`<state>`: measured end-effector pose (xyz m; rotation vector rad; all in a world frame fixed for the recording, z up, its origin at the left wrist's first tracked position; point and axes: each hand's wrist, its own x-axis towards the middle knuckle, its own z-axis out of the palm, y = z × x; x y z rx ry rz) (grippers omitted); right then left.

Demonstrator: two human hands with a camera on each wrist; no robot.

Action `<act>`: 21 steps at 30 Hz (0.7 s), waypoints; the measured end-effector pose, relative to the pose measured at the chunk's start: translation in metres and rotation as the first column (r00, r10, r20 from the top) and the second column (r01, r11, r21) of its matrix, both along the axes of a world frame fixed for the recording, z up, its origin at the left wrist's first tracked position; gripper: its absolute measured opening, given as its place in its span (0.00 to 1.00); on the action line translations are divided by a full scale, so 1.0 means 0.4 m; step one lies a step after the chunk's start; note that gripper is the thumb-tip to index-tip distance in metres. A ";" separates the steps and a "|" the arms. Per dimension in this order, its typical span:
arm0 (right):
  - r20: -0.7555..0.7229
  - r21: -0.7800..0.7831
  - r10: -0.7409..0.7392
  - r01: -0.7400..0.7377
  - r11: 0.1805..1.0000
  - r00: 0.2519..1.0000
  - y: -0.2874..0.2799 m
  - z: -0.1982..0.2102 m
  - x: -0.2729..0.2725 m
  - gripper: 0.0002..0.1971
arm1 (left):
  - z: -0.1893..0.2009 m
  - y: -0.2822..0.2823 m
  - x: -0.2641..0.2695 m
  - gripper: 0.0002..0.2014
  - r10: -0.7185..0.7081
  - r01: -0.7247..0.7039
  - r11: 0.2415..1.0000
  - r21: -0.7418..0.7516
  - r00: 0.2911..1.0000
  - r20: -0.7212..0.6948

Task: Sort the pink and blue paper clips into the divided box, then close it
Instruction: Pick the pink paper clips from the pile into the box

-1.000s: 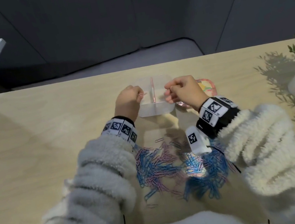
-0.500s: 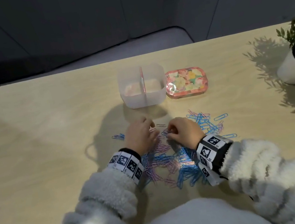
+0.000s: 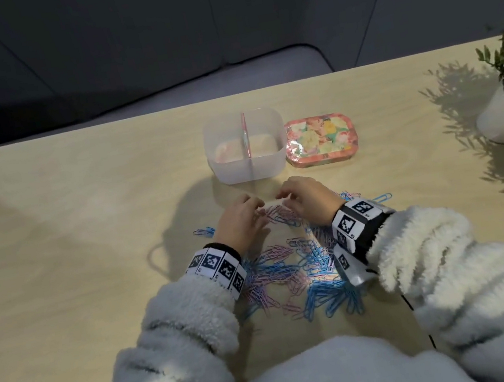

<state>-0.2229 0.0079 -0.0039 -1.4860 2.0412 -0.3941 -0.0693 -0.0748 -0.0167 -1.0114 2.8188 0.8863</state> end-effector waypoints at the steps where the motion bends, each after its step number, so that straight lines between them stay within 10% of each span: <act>1: -0.023 0.048 0.091 -0.090 0.995 0.996 -0.001 0.002 -0.005 0.19 | 0.001 -0.003 0.001 0.19 -0.030 0.030 1.000 0.005 0.999 0.023; 7: -0.230 0.213 0.380 -0.335 0.918 0.896 0.008 -0.006 -0.008 0.24 | 0.000 0.000 -0.018 0.15 -0.064 0.064 0.998 -0.001 0.998 0.026; 21: -0.122 0.106 0.137 -0.124 0.987 0.983 0.044 -0.030 0.000 0.11 | 0.001 0.010 -0.012 0.08 -0.107 0.116 0.991 -0.068 0.987 0.122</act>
